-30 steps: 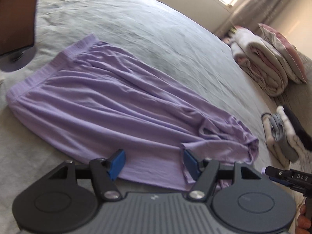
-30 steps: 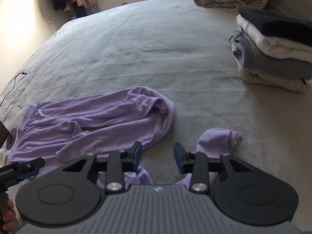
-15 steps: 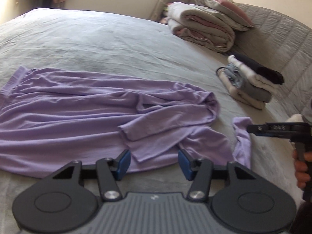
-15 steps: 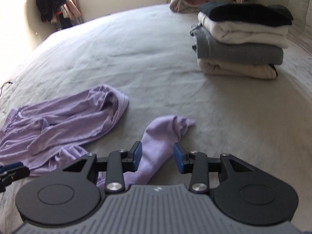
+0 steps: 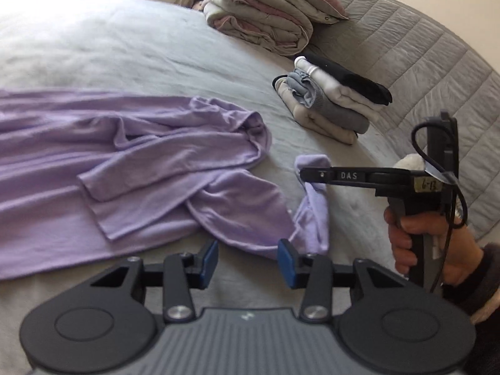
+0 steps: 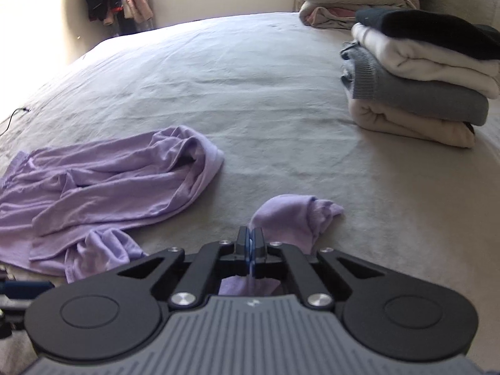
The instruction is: Fold clothes
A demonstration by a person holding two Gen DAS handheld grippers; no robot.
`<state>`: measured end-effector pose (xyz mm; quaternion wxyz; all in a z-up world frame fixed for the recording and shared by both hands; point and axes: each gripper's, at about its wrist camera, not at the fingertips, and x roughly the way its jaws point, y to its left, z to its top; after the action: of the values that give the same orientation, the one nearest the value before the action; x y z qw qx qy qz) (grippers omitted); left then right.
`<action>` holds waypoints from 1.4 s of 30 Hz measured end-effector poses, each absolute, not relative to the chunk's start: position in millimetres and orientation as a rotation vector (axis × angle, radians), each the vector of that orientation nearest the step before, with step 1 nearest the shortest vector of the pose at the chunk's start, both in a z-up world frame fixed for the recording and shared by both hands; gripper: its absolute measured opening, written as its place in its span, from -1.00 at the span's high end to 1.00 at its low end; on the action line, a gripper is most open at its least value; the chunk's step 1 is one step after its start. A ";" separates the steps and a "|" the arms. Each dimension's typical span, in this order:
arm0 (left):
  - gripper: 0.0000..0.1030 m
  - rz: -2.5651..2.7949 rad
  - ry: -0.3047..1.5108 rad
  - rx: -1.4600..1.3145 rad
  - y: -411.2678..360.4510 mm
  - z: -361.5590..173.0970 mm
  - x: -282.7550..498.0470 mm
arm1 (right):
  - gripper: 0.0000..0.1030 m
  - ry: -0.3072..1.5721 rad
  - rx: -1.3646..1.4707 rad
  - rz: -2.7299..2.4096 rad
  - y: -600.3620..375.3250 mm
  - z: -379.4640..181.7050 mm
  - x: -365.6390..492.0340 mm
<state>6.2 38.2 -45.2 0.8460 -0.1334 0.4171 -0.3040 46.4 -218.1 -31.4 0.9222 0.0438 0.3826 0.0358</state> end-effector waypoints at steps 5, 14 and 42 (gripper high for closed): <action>0.17 -0.649 0.960 -0.432 33.3 -50.9 18.3 | 1.00 0.738 0.118 0.048 -232.1 -14.3 26.7; 0.98 -0.580 1.022 -0.502 20.0 -44.0 30.2 | 1.00 0.764 0.207 -0.012 -267.2 -1.3 9.6; 0.99 -0.381 0.872 -0.481 -17.6 -24.5 135.6 | 0.19 0.818 0.312 -0.029 -290.1 -3.6 40.5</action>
<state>135.6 -17.6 -24.5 0.8612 -0.2291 0.4158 -0.1816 40.5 -290.1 -3.6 0.9056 0.1509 0.3963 -0.0138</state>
